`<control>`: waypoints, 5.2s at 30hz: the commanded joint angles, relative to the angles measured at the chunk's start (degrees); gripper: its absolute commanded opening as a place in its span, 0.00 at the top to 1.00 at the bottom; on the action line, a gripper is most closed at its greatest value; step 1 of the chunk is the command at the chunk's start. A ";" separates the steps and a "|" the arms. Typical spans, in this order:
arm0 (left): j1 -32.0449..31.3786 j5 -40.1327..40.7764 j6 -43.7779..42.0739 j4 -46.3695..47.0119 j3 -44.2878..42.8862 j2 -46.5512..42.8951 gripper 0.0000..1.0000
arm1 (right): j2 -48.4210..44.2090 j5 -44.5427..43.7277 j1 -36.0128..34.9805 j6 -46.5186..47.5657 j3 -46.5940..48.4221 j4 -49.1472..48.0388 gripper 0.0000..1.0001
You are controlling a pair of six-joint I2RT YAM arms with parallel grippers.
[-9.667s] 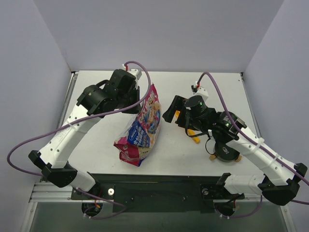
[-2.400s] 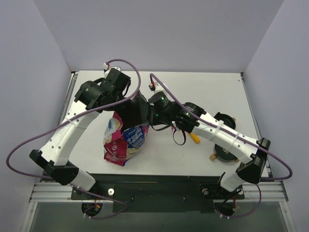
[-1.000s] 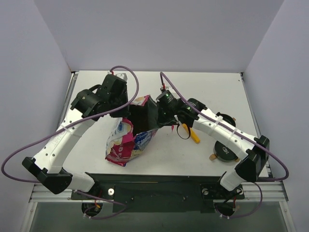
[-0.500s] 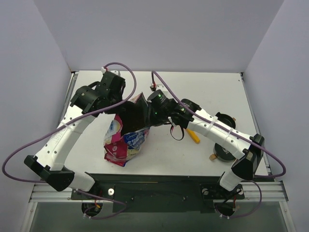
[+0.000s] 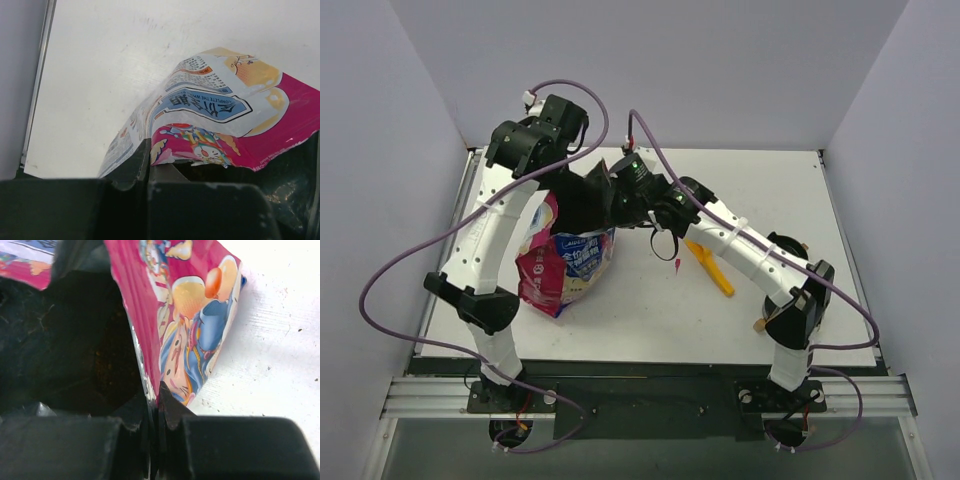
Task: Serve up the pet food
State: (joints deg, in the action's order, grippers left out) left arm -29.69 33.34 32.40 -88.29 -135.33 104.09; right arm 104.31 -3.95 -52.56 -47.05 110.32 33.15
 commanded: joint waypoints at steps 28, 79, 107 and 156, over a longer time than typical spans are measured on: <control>-19.44 -0.91 -2.34 10.25 19.40 -5.22 0.75 | -33.30 0.61 1.40 3.89 -51.43 -17.77 1.00; -13.99 -20.24 -5.51 25.62 26.77 -10.05 1.00 | 0.75 24.96 17.39 -8.21 -43.51 -35.05 1.00; -18.74 -20.96 -2.88 24.05 37.42 -18.57 1.00 | -35.14 18.73 32.59 11.63 -51.86 -7.31 0.33; -18.73 -21.57 -3.40 18.42 29.25 -12.86 1.00 | -12.63 -28.58 12.30 18.85 -82.74 -60.08 1.00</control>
State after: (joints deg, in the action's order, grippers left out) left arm -47.79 14.11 27.94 -69.25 -101.60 91.24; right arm 90.24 -30.76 -39.42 -26.89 27.14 -34.72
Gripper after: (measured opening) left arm 0.030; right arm 0.190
